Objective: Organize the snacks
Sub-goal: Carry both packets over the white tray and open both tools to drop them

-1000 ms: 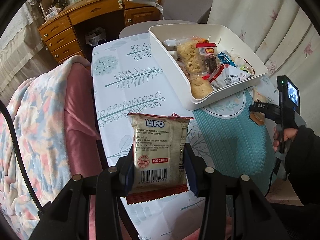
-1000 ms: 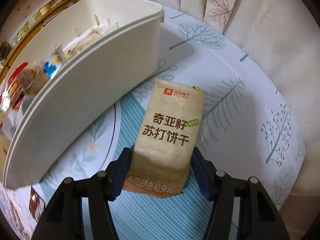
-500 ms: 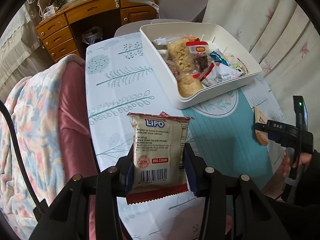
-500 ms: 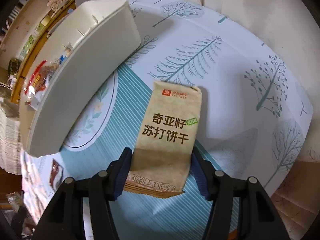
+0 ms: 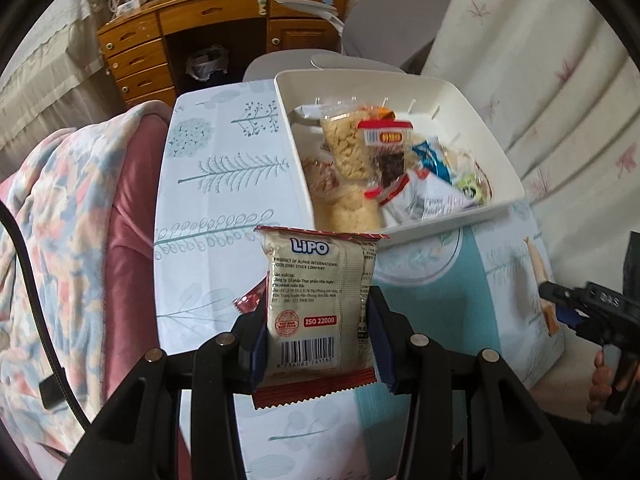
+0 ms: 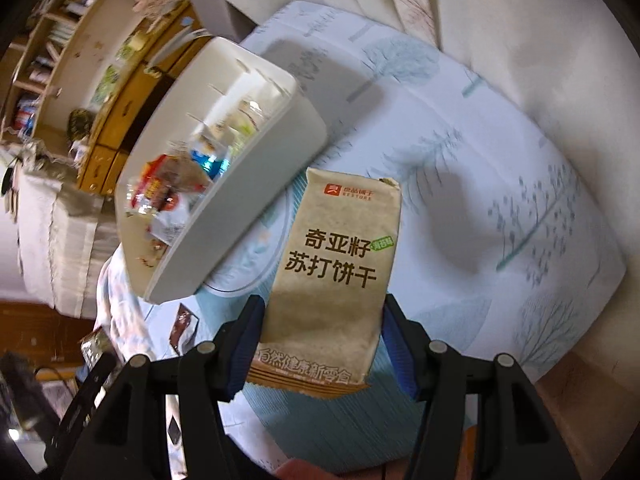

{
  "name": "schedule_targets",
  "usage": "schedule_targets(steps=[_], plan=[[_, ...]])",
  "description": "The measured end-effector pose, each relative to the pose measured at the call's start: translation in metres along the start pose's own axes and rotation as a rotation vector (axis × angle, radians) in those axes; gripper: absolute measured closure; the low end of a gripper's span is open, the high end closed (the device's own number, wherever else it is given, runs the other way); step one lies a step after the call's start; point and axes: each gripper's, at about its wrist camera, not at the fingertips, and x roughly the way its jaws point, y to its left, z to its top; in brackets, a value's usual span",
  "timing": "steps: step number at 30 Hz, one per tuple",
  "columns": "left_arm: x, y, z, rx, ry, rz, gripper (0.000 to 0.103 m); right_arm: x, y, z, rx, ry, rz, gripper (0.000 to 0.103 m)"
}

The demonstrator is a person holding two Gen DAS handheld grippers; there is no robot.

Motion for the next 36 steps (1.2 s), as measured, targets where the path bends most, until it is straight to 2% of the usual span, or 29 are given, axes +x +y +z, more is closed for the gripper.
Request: schedule_targets(steps=[8, 18, 27, 31, 33, 34, 35, 36], plan=[[0.01, -0.031, 0.029, -0.076, -0.049, 0.009, 0.061, -0.02, 0.018, 0.049, -0.178, -0.005, 0.021, 0.044], [0.04, -0.052, 0.062, -0.181, -0.077, 0.019, 0.061, -0.013, 0.052, 0.103, -0.398, -0.033, 0.078, 0.044], [0.067, -0.054, 0.083, -0.266, -0.087, 0.037, 0.061, 0.018, 0.08, 0.126, -0.603, -0.102, 0.113, 0.044], [0.074, -0.055, 0.087, -0.288, -0.084, 0.045, 0.06, 0.027, 0.086, 0.129, -0.645, -0.124, 0.141, 0.044], [0.077, -0.054, 0.088, -0.303, -0.081, 0.049, 0.049, 0.031, 0.088, 0.13, -0.661, -0.136, 0.15, 0.044], [0.077, -0.054, 0.087, -0.312, -0.078, 0.054, 0.036, 0.032, 0.089, 0.13, -0.665, -0.138, 0.155, 0.044], [0.077, -0.053, 0.087, -0.323, -0.08, 0.058, 0.03, 0.034, 0.089, 0.132, -0.666, -0.137, 0.16, 0.044], [0.077, -0.053, 0.087, -0.328, -0.083, 0.057, 0.03, 0.036, 0.09, 0.133, -0.666, -0.128, 0.165, 0.044]])
